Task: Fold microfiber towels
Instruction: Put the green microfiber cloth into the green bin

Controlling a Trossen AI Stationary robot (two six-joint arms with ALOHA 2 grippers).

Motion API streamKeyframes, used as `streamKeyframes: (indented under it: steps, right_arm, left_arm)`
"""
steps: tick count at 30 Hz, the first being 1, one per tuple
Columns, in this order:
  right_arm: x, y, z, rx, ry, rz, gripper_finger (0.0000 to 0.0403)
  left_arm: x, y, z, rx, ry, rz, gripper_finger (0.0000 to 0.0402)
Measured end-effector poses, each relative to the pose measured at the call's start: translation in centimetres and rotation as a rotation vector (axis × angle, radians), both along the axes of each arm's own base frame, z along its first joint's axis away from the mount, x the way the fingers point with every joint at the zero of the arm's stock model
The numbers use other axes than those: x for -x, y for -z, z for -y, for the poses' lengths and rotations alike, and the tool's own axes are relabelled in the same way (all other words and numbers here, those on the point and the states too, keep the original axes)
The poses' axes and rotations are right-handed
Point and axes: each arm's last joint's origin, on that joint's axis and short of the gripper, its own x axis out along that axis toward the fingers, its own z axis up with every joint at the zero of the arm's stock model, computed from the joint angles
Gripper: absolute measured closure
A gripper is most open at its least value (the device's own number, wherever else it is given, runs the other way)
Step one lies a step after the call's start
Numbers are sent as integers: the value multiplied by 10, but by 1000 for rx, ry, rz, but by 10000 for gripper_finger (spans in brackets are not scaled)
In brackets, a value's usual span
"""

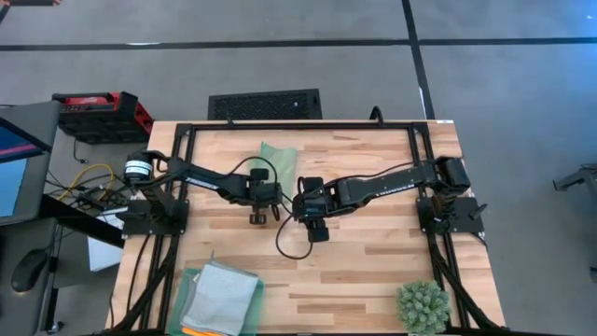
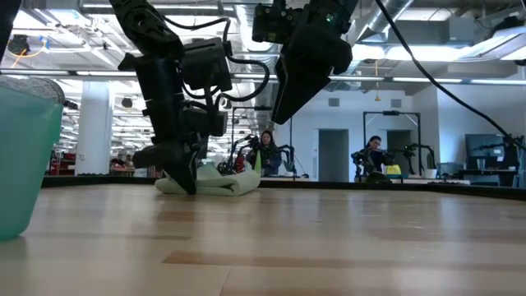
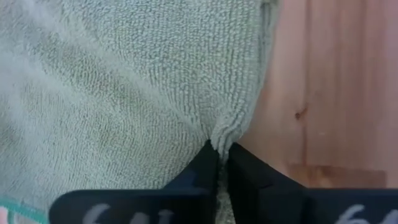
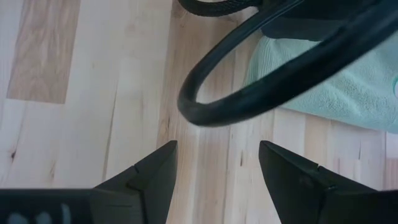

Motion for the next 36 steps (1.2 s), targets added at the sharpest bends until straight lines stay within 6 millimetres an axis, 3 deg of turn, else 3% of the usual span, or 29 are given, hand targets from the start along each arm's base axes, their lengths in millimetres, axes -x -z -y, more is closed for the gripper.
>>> streamKeyframes:
  steps: [8, 15, 18, 23, 28, 36]
  right_arm:
    - [2, 1, 0, 2, 0, -20, 154]
    - [9, -1, 0, -11, 42, -63, 154]
    - [11, -8, -3, -5, 38, -40, 154]
    - [20, -27, -5, 2, 33, 6, 154]
    - [29, -45, -2, -12, 50, 53, 154]
    - [44, -79, 1, -78, 218, 212, 154]
  left_arm:
    - [6, -15, 12, -2, -48, -133, 398]
    - [14, -67, 40, 39, -109, -77, 400]
    - [22, -93, 57, 72, -135, -4, 401]
    - [44, -117, 87, 95, -167, -22, 401]
    - [63, -131, 122, 168, -174, -38, 401]
    - [84, -157, 178, 287, -111, 18, 401]
